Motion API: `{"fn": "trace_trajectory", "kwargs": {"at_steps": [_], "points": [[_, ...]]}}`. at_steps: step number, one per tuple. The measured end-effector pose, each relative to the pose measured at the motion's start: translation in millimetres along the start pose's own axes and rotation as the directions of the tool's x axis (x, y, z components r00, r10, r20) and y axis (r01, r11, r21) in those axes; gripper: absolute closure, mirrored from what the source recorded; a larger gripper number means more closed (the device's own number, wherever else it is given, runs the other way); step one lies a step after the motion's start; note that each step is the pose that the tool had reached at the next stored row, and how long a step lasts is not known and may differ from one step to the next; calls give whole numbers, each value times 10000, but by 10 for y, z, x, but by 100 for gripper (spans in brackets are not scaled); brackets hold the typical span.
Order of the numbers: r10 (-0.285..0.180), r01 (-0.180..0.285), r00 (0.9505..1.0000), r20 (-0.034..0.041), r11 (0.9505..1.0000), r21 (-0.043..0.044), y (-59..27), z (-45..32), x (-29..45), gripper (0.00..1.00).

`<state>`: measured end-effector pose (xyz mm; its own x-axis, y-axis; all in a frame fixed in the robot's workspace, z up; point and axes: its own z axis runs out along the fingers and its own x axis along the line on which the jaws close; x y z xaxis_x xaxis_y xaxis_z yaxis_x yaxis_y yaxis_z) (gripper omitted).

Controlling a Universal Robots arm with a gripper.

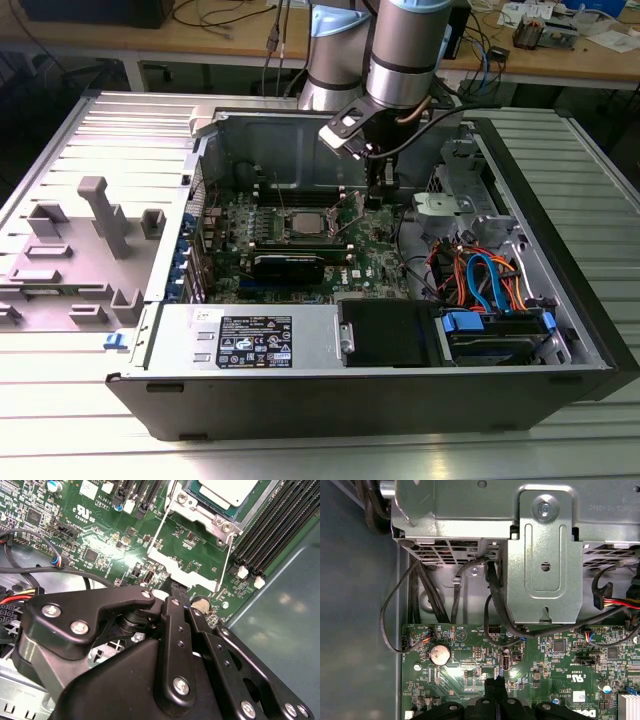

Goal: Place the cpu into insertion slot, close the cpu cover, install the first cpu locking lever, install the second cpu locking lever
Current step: 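Close the cpu cover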

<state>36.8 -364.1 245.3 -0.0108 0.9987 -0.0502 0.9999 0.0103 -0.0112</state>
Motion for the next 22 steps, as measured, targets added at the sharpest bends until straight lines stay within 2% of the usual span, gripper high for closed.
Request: {"fn": "trace_trajectory", "kwargs": {"at_steps": [11, 22], "points": [[-2, 2, 10000, 0, 10000, 0, -62, 1, 1, 89], [-2, 2, 10000, -3, 10000, 0, -80, 1, 1, 89]]}}
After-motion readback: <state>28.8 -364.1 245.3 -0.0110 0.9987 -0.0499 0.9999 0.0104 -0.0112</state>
